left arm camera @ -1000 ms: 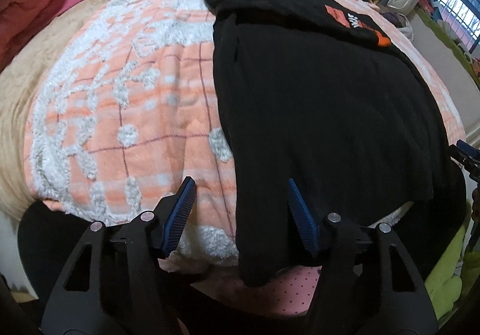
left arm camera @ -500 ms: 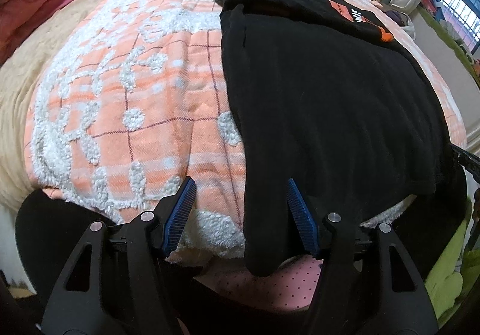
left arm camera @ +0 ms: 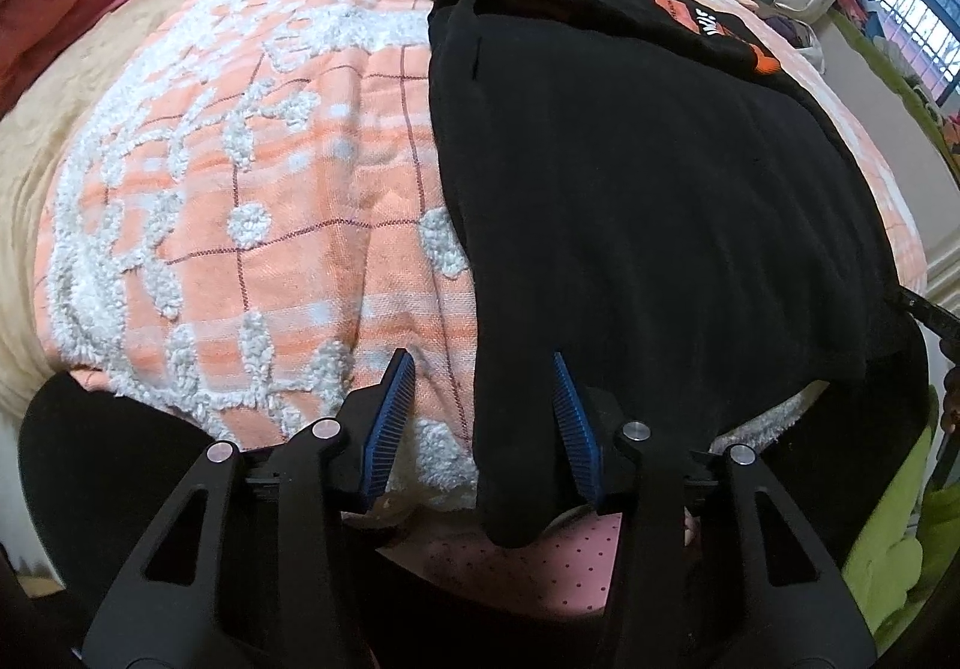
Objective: Fold small clothes
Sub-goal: 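Grasp the black hem with the left tool while the right tool grasps it too, then lift the hem with both tools and fold it up toward the collar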
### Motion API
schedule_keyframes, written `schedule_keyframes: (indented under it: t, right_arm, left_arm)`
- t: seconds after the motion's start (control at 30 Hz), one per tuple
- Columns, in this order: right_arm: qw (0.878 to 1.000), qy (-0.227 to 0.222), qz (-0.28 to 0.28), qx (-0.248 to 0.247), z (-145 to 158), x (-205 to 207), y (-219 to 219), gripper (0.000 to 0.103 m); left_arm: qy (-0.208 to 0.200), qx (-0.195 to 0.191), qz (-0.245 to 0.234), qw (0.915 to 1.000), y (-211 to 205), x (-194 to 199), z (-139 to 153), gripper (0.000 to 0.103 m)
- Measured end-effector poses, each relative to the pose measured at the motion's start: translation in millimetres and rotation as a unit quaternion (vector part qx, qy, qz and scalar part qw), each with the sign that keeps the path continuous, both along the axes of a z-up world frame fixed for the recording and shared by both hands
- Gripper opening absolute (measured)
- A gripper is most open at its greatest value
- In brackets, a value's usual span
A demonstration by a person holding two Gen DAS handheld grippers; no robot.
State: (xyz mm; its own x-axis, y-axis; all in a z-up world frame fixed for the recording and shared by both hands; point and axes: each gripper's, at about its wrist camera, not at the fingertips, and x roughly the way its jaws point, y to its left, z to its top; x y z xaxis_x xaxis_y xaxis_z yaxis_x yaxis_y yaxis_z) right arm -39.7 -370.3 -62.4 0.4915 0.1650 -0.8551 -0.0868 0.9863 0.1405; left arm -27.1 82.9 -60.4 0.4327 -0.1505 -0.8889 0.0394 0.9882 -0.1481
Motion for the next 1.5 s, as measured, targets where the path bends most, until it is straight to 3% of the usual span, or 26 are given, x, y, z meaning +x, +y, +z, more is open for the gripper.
schedule_keyframes:
  t: [0.17,0.4,0.5,0.6,0.67,0.77,0.87,0.97,1.13,1.33,1.4,1.43,1.47,1.5]
  right_arm:
    - [1.0,0.01,0.004,-0.003,-6,4,5,0.028]
    - [1.0,0.013,0.012,-0.001,-11,8,9,0.03]
    - [1.0,0.006,0.018,-0.005,-10,6,9,0.027]
    - [1.0,0.0,0.018,-0.007,-8,3,6,0.016]
    - [1.0,-0.006,0.019,0.003,-4,1,4,0.007]
    - [0.999,-0.021,0.027,0.018,6,-4,2,0.007]
    - [0.999,-0.033,0.028,0.027,15,-7,-1,0.006]
    - [0.998,-0.042,0.023,0.033,22,-8,-5,0.006]
    - [0.998,-0.043,0.025,0.037,22,-8,-8,0.006]
    - [0.999,-0.018,0.032,0.016,8,-2,1,0.009]
    - [1.0,-0.009,0.026,0.013,3,0,1,0.016]
    - [1.0,-0.005,0.021,0.009,2,0,0,0.034]
    - [1.0,-0.004,0.02,0.006,0,1,-1,0.044]
    - [1.0,-0.002,0.022,0.01,-2,1,0,0.044]
  left_arm:
    - [0.002,0.002,-0.003,1.0,-1,0,-1,0.042]
    - [0.014,-0.008,-0.012,0.9998,-6,-2,-4,0.044]
    - [0.018,-0.01,-0.016,0.9997,-9,-3,-6,0.044]
    - [0.021,-0.01,-0.021,0.9995,-12,-3,-7,0.044]
    - [0.021,-0.008,-0.021,0.9995,-14,-3,-7,0.034]
    - [0.016,0.003,-0.016,0.9997,-16,-4,-5,0.018]
    - [0.015,0.001,-0.013,0.9998,-16,-5,-2,0.012]
    - [0.016,-0.032,-0.004,0.9994,-3,-6,4,0.006]
    - [0.007,-0.049,-0.015,0.9987,-2,-10,13,0.007]
    - [0.048,-0.055,-0.015,0.9972,-7,-3,-8,0.017]
    - [0.048,-0.053,-0.017,0.9973,-10,-2,-9,0.017]
    - [0.048,-0.05,-0.018,0.9974,-11,-2,-9,0.017]
    - [0.047,-0.047,-0.019,0.9976,-12,-3,-9,0.016]
    - [0.046,-0.045,-0.017,0.9978,-11,-3,-8,0.013]
